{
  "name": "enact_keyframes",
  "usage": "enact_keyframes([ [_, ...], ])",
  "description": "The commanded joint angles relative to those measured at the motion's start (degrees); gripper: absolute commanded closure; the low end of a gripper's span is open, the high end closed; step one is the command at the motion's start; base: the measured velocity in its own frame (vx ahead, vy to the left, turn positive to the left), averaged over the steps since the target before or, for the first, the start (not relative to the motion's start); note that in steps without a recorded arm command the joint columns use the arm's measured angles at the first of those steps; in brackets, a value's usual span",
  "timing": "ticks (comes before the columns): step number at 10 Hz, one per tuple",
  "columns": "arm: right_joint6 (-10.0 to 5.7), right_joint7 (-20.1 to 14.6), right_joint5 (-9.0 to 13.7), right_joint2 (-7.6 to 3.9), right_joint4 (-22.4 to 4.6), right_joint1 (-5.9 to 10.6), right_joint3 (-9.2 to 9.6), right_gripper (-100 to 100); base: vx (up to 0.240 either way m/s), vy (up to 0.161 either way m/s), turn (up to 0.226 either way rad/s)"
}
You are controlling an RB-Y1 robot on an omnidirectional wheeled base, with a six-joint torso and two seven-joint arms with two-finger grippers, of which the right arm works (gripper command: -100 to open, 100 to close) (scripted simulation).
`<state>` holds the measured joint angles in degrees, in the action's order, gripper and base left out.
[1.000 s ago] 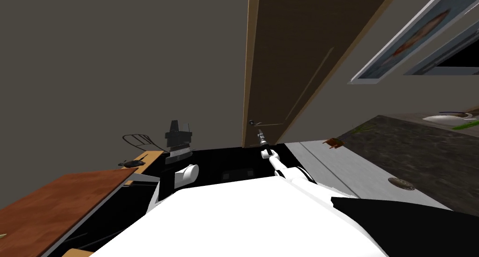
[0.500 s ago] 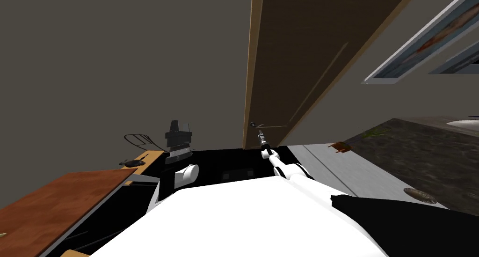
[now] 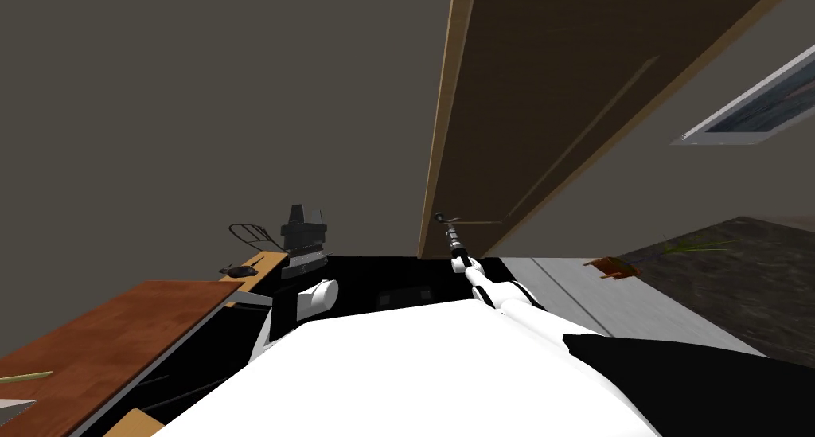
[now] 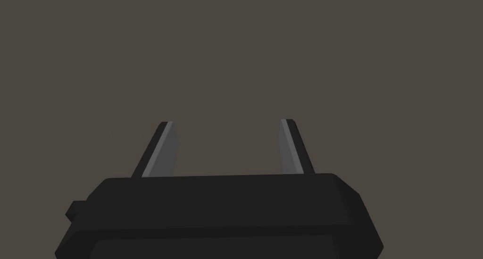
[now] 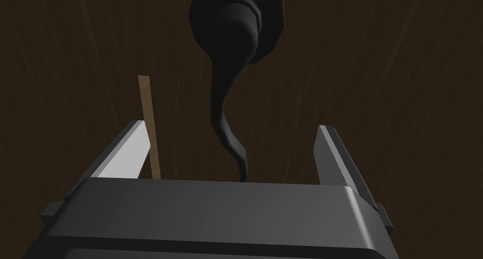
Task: Pull the door open
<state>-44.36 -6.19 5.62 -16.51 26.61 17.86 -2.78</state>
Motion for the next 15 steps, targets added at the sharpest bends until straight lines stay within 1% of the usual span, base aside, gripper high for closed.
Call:
enact_keyframes([
  [1, -0.25, -1.26, 0.76, -1.83, 0.75, -1.63, -0.38, -100, 0.193, 0.040, 0.152],
  [3, -1.08, -2.73, 1.79, -4.16, 0.71, -3.37, -0.93, -100, 0.200, 0.039, 0.206],
  [4, -1.08, -2.73, 1.79, -4.16, 2.38, -3.37, -0.93, -100, 0.125, 0.024, 0.072],
  [5, -1.08, -2.73, 1.79, -4.16, 2.71, -3.37, -0.93, -100, 0.040, 0.008, -0.011],
  [6, -1.08, -2.73, 1.79, -4.16, 2.42, -3.37, -0.93, -100, -0.001, -0.002, -0.011],
  [7, -1.08, -2.73, 1.79, -4.16, 0.75, -3.37, -0.93, -100, -0.017, -0.001, 0.001],
  [8, -1.66, -3.75, 2.51, -5.77, 0.69, -4.57, -1.31, -100, 0.082, 0.014, 0.204],
  [9, -1.79, -3.97, 2.66, -6.12, 0.68, -4.83, -1.40, -100, 0.143, -0.002, 0.151],
  [11, -1.79, -3.97, 2.66, -6.12, 0.68, -4.83, -1.40, -100, 0.077, -0.005, -0.015],
  [12, -2.21, -4.08, 2.63, -6.14, 0.09, -4.53, -1.36, -100, 0.020, 0.000, -0.005],
  [13, -2.21, -4.08, 2.63, -6.14, 0.09, -4.53, -1.36, 100, 0.000, 0.000, 0.000],
  [15, -2.21, -4.08, 2.63, -6.14, 0.09, -4.53, -1.36, 100, -0.007, -0.002, 0.000],
])
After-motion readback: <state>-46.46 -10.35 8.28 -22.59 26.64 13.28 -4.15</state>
